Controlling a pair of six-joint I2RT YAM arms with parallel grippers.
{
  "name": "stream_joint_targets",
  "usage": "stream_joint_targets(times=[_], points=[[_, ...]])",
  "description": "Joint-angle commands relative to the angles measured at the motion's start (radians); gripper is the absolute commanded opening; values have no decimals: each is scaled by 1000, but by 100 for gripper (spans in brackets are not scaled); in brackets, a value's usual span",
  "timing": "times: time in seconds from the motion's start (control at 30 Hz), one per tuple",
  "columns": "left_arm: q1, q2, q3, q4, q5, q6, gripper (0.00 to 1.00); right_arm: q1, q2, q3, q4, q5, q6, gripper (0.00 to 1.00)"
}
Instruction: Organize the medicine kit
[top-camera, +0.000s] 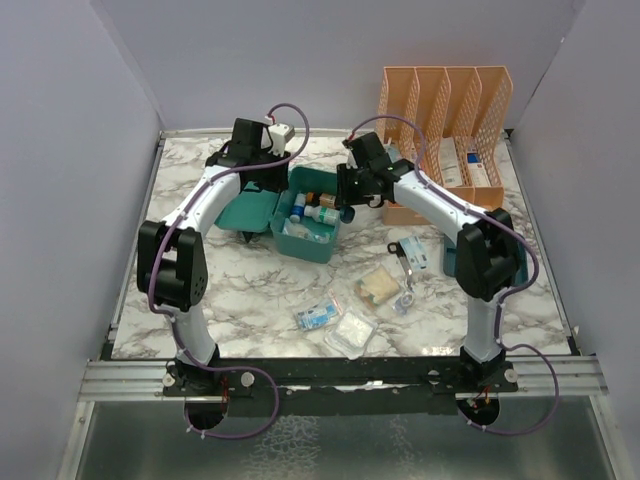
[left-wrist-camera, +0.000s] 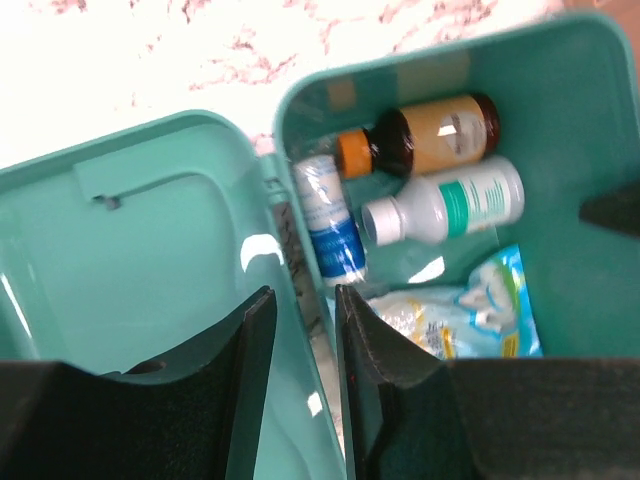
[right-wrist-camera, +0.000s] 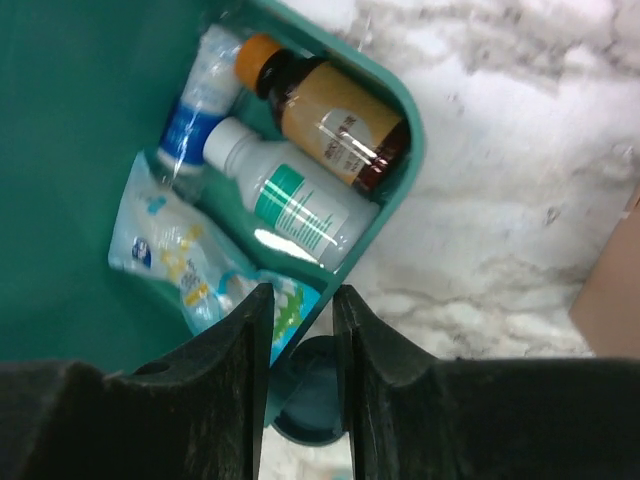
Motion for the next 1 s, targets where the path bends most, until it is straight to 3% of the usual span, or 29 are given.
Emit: stream_joint_targets(times=[0.0,0.13,0.33,0.43,0.67,0.9,0.97], points=[[-4,46,80,-6,-5,-51,34,-3,-105,-104,-49,-174,35,29],[-3,81,126,-16,13,-79,37,-2,-172,-199,-44,-257,94,32],[-5,125,167,-15,66,-107,37,-1,-279,-368,121,-388,155,42],[-5,113,171,-15,59,-124,38,-1,-301,-382,120,-318,184,47],[-4,-29,113,-15,-70,-166,51,-1,-355,-354,81,-132,180,56],[2,-308,-100,2,-290,-279,60,-1,-497,-440,203,0,48,55],[5,-388,-161,7,-318,-321,68,-1,-541,-463,209,7,28,55]])
